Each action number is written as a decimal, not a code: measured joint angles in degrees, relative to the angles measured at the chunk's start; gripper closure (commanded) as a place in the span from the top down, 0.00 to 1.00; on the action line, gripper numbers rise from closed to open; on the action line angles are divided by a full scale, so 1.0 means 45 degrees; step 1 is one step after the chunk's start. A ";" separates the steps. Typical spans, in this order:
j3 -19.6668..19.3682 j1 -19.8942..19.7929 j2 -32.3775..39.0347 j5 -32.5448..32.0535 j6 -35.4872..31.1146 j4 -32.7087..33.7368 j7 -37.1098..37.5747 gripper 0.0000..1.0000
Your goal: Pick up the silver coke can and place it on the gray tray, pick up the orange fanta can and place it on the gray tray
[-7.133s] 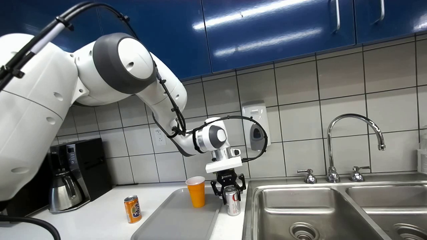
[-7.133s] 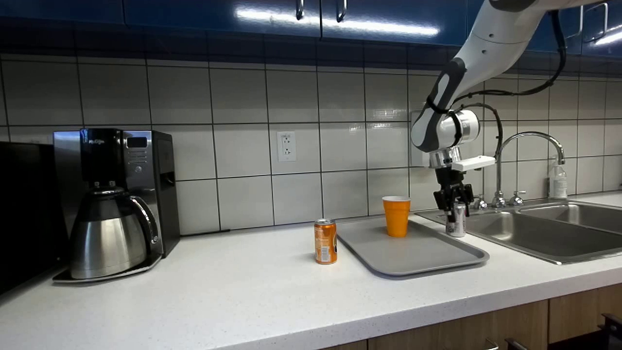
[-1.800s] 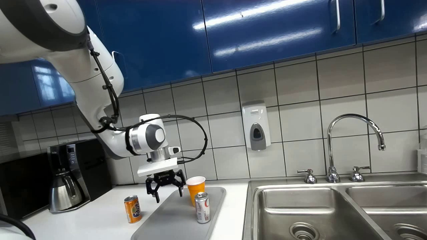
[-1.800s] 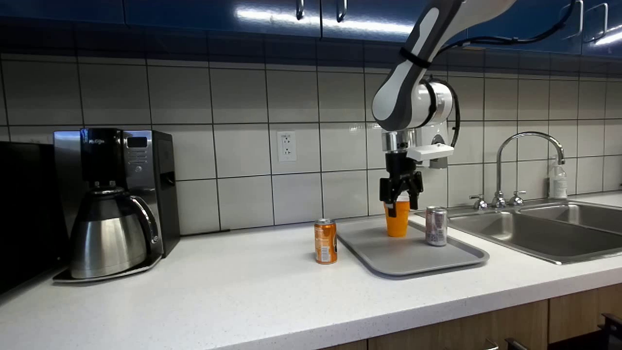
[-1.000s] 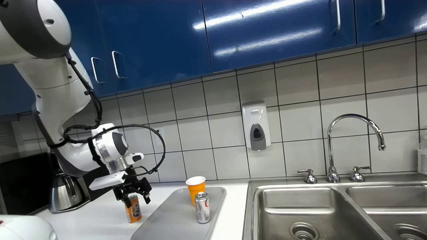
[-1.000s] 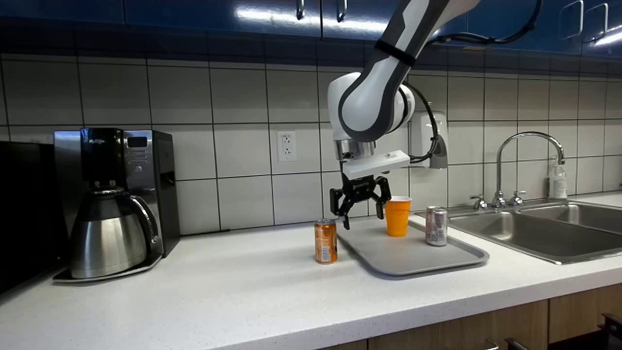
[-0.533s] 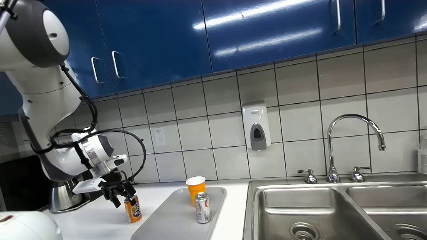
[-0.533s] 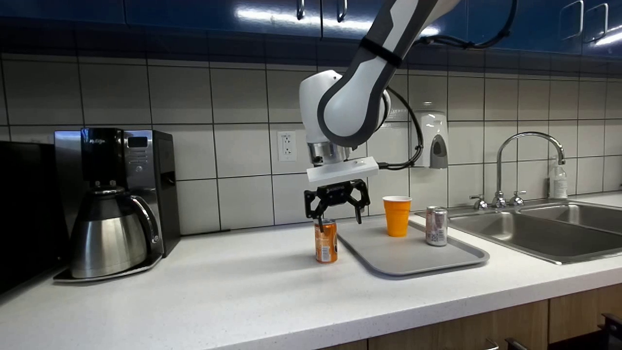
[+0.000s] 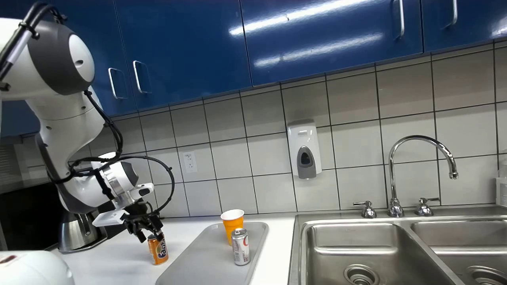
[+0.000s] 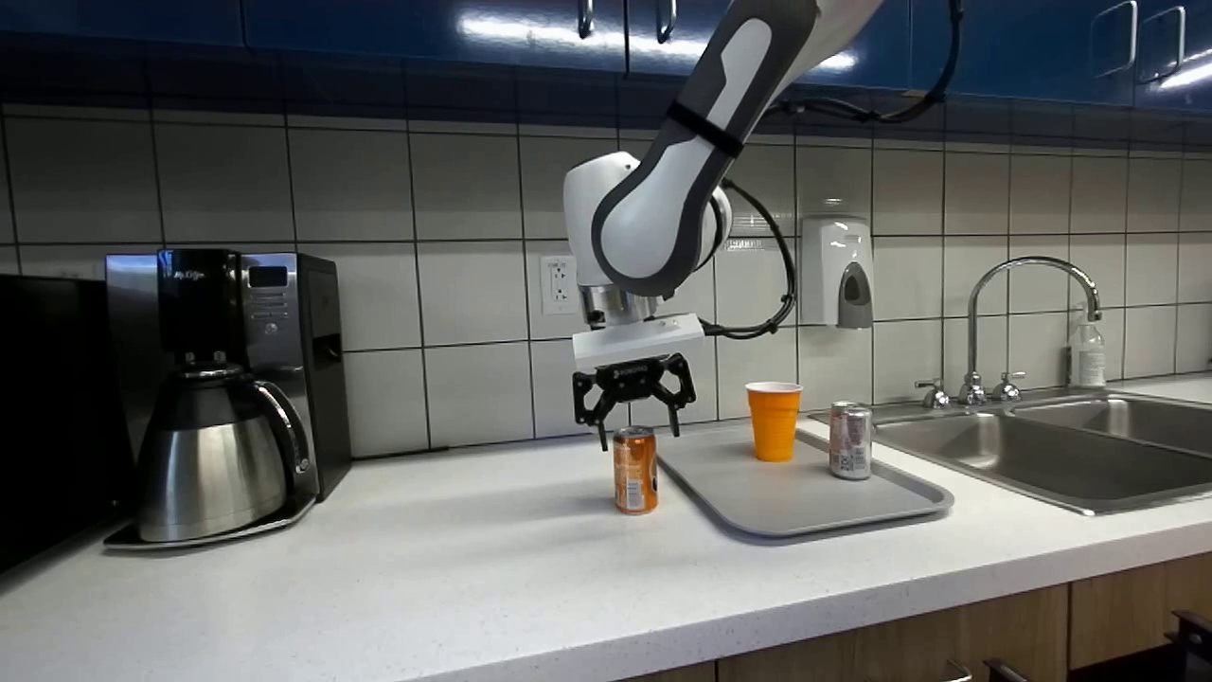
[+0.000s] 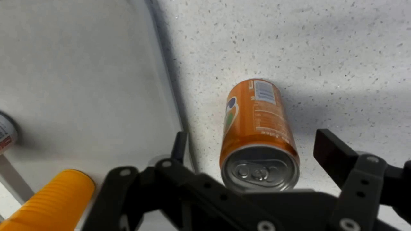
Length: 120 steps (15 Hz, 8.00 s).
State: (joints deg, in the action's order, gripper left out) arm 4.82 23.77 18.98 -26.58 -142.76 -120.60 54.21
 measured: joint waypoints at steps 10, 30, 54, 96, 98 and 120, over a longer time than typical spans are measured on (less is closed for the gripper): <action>-0.0001 0.0215 0.0886 0.0039 0.0648 0.1173 -0.0011 1.00; -0.0054 -0.0278 0.1892 0.2114 0.1870 0.2552 -0.2186 1.00; -0.0113 -0.0279 0.2762 0.2645 0.1964 0.3227 -0.3343 1.00; -0.0083 0.0280 0.2416 0.2643 0.1917 0.3062 -0.3307 0.42; -0.0083 0.0336 0.2214 0.2643 0.1918 0.2972 -0.3293 0.42; -0.0320 -0.1649 -0.1987 0.2651 0.1938 -0.0626 -0.2795 0.42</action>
State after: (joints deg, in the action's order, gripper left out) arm 3.38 16.35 10.04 -14.65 -134.04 -123.41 41.63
